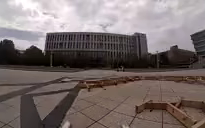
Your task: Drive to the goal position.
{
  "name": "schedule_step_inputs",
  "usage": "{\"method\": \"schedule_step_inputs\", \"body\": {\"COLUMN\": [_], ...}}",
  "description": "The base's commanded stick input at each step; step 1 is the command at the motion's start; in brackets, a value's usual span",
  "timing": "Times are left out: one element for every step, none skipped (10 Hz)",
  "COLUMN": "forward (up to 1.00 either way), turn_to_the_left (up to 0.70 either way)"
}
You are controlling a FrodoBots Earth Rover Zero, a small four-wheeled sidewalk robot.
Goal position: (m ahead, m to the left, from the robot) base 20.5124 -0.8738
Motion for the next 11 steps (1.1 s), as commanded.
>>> {"method": "schedule_step_inputs", "body": {"forward": [0.06, 0.06, 0.06, 0.06, 0.06, 0.06, 0.06, 0.06, 0.06, 0.06, 0.07], "turn_to_the_left": [0.01, 0.01, 0.01, 0.01, 0.01, 0.0, 0.0, 0.01, 0.0, 0.0, 0.01]}}
